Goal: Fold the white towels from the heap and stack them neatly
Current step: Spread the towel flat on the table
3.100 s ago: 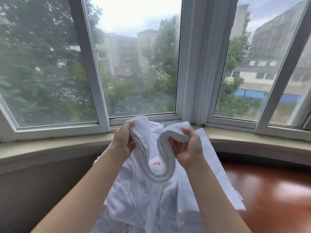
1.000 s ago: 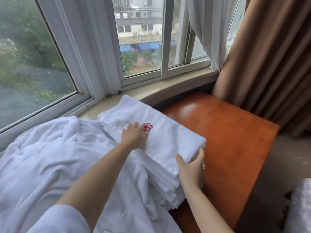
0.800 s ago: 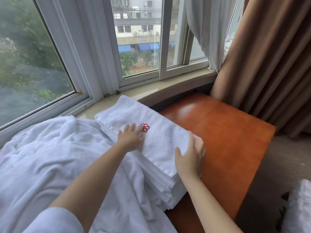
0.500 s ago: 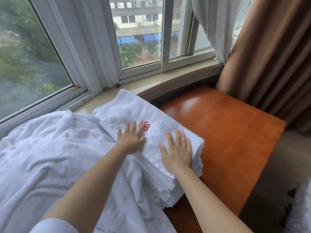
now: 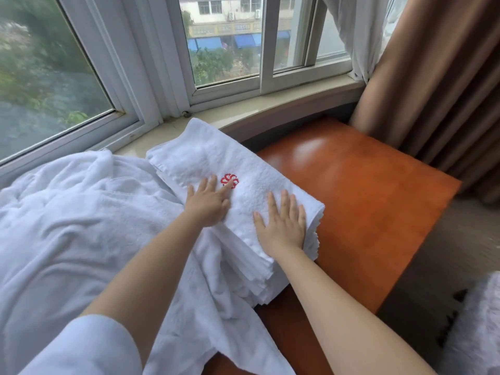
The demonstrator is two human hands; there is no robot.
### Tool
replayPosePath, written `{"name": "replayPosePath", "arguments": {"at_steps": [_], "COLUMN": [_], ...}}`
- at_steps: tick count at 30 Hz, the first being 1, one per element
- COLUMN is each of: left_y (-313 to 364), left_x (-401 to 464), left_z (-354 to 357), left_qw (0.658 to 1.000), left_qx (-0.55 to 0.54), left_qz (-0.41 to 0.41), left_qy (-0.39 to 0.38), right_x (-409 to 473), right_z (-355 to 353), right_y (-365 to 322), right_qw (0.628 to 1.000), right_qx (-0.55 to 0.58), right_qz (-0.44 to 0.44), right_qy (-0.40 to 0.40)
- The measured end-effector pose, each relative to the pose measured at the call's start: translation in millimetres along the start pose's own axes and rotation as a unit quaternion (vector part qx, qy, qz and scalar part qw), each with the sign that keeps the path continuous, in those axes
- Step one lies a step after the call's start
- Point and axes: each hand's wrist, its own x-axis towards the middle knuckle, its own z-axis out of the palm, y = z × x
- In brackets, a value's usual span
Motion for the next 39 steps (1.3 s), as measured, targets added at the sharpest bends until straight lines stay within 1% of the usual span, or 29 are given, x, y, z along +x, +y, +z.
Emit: {"name": "replayPosePath", "arguments": {"at_steps": [3, 6, 9, 12, 14, 16, 18, 21, 23, 24, 27, 30, 33, 37, 39], "left_y": [-1.2, -9.4, -26.1, -49.0, -64.5, -78.5, -93.1, -116.2, -128.6, -133.1, -141.7, -145.2, -141.1, -139.3, -138.7], "left_x": [-25.5, -56.4, -95.9, -143.0, -174.6, -203.2, -226.6, -254.2, -266.8, -269.6, -269.6, -261.9, -256.0, -247.9, -250.2], "left_z": [-4.8, -13.8, -17.5, -18.4, -18.9, -19.3, -17.4, -12.1, -8.7, -7.3, -12.4, -10.3, -0.4, -0.9, -2.5], "left_qw": [0.999, 0.995, 0.996, 0.995, 0.992, 0.987, 0.979, 0.953, 0.936, 0.938, 0.949, 0.948, 0.942, 0.947, 0.948], "left_qx": [-0.01, -0.012, 0.01, 0.026, 0.04, 0.053, 0.047, -0.022, -0.073, -0.058, 0.046, 0.045, 0.05, 0.063, 0.051], "left_qz": [0.031, 0.056, 0.032, 0.013, 0.004, -0.021, -0.063, -0.173, -0.243, -0.252, -0.227, -0.231, -0.24, -0.235, -0.222], "left_qy": [0.039, 0.085, 0.088, 0.099, 0.119, 0.151, 0.188, 0.249, 0.245, 0.232, 0.212, 0.213, 0.231, 0.21, 0.222], "right_x": [-8.5, -25.3, -57.6, -96.0, -119.4, -139.8, -159.2, -184.6, -194.3, -197.1, -195.2, -187.7, -182.1, -186.6, -190.4], "right_z": [-8.2, -21.2, -29.7, -32.1, -33.6, -34.3, -32.0, -19.6, -12.1, -9.5, -6.8, -7.8, -4.0, 6.9, 10.3], "right_y": [-6.8, -20.5, -40.5, -64.1, -81.4, -99.3, -117.0, -136.2, -144.4, -147.9, -157.4, -166.5, -172.7, -170.9, -167.4], "right_qw": [1.0, 0.998, 0.993, 0.992, 0.994, 0.992, 0.983, 0.972, 0.97, 0.968, 0.965, 0.958, 0.952, 0.946, 0.942], "right_qx": [0.006, 0.061, 0.109, 0.111, 0.104, 0.119, 0.165, 0.197, 0.201, 0.209, 0.232, 0.265, 0.284, 0.303, 0.322], "right_qz": [0.001, 0.02, 0.032, 0.025, 0.013, -0.003, -0.017, -0.038, -0.045, -0.044, -0.053, -0.061, -0.071, -0.069, -0.061], "right_qy": [-0.007, -0.029, -0.044, -0.055, -0.045, -0.041, -0.077, -0.12, -0.13, -0.134, -0.11, -0.087, -0.091, -0.091, -0.066]}}
